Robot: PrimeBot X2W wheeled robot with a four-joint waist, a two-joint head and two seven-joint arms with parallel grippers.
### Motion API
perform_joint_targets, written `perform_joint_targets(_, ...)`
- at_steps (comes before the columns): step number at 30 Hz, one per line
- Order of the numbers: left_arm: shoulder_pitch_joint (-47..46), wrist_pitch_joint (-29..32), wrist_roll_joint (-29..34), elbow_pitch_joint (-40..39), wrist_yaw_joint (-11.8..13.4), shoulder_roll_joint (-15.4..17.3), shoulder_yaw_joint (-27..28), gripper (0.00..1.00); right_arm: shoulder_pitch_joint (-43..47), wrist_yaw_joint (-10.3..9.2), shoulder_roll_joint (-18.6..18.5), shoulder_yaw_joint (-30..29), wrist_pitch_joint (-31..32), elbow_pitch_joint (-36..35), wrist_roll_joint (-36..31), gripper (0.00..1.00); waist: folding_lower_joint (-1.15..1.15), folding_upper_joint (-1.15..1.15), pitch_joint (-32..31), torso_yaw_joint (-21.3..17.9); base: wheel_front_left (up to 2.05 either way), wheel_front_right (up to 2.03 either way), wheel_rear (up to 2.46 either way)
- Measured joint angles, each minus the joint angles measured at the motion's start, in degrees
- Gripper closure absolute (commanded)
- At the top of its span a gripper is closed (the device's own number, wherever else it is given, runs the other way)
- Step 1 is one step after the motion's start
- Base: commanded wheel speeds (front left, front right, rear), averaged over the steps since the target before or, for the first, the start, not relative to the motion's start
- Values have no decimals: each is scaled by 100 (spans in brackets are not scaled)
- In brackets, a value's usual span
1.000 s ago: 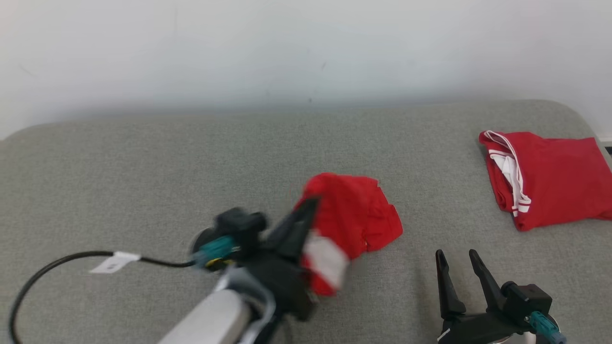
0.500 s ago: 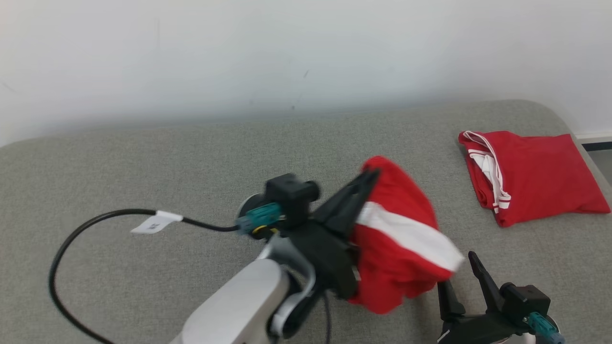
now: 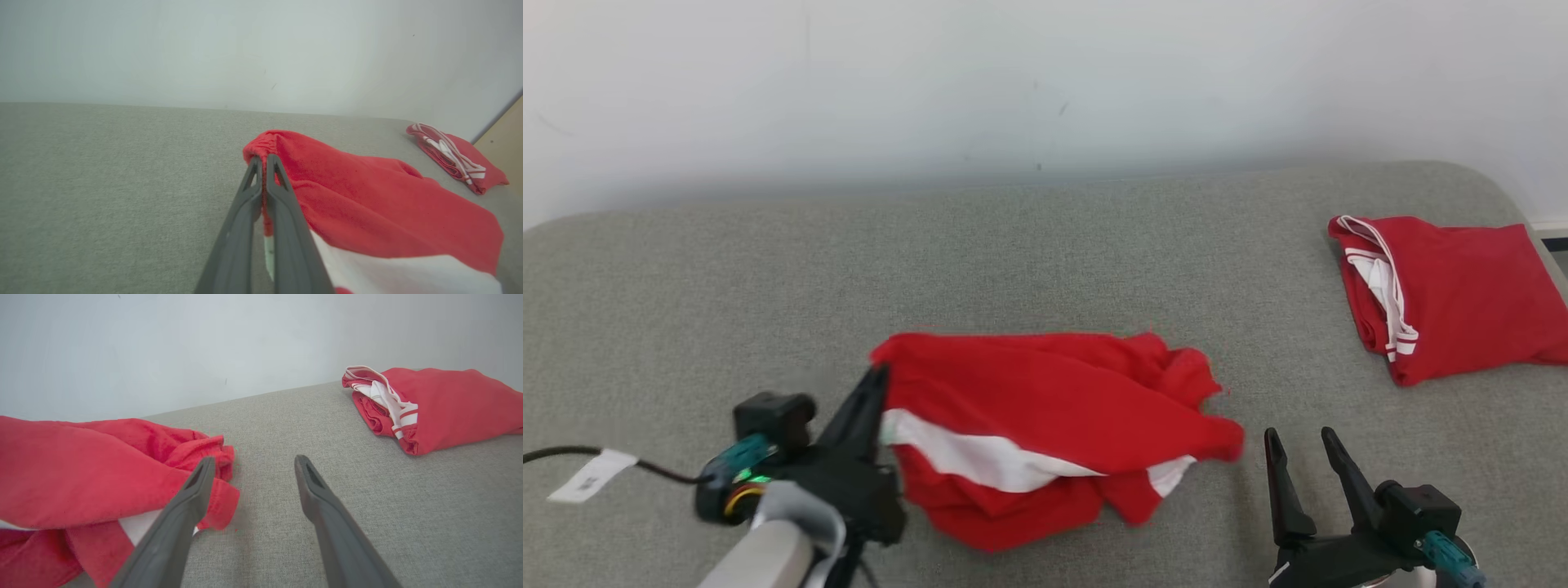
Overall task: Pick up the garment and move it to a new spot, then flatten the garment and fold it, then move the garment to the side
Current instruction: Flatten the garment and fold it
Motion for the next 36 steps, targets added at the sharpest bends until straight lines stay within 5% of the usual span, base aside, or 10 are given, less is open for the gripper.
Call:
perform_joint_targets(10,465,-274,-159,493,48,236,415,100,-62,0,0,52,0,143,27,0,0,0,-5,-53,0,0,0)
perform_joint_targets(11,500,-289,-125,487,52,225,446,12,-60,-1,-1,48,0,144,27,0,0,0,-12,-42,0,0,0)
perform_joint_targets(12,535,-307,-89,468,73,208,494,0,-59,0,-2,56,0,144,27,0,0,0,-22,-30,0,0,0)
perform_joint_targets(23,1885,-347,750,-1181,508,143,1618,0,30,0,-3,335,0,225,193,0,-1,0,-143,174,0,0,0)
perform_joint_targets(36,2249,-52,683,-884,170,-186,1228,0,-47,-1,-11,1013,1,610,606,0,-1,0,-107,294,0,0,0)
